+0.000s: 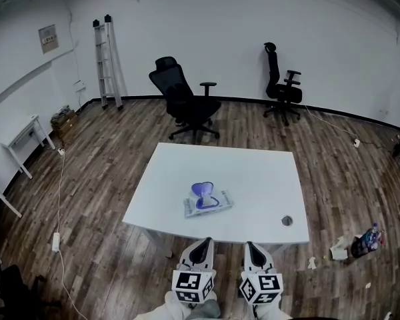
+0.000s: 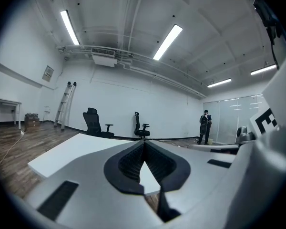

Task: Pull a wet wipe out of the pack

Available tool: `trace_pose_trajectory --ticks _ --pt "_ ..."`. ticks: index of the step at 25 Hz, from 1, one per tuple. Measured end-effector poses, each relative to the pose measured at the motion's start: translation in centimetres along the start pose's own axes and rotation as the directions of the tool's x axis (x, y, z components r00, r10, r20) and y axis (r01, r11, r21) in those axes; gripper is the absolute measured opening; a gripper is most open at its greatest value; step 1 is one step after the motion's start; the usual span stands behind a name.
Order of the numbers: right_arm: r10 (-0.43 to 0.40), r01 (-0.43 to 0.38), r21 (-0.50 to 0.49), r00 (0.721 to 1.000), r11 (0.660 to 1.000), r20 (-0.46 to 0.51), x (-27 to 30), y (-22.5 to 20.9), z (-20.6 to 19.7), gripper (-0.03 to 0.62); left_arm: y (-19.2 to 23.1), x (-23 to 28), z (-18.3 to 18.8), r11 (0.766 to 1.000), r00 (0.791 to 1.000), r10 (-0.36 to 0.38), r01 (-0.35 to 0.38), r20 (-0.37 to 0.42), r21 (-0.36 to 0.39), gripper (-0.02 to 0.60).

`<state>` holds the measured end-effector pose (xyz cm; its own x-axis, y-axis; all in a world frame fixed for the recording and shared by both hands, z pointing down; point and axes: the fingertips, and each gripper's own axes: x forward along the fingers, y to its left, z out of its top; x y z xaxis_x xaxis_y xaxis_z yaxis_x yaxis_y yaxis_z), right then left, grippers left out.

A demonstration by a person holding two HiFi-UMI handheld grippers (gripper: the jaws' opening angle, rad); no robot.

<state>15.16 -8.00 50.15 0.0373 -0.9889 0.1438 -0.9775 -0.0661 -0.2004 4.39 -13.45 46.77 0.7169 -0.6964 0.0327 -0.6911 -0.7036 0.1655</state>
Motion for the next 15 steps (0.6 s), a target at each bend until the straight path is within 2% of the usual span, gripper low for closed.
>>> trace_pose_trajectory --ticks 15 --pt "0.043 -0.043 -0.014 0.999 0.999 -0.016 10.7 -0.6 2.1 0.009 5.9 8.4 1.3 1.000 1.000 0.027 -0.027 0.015 -0.015 -0.003"
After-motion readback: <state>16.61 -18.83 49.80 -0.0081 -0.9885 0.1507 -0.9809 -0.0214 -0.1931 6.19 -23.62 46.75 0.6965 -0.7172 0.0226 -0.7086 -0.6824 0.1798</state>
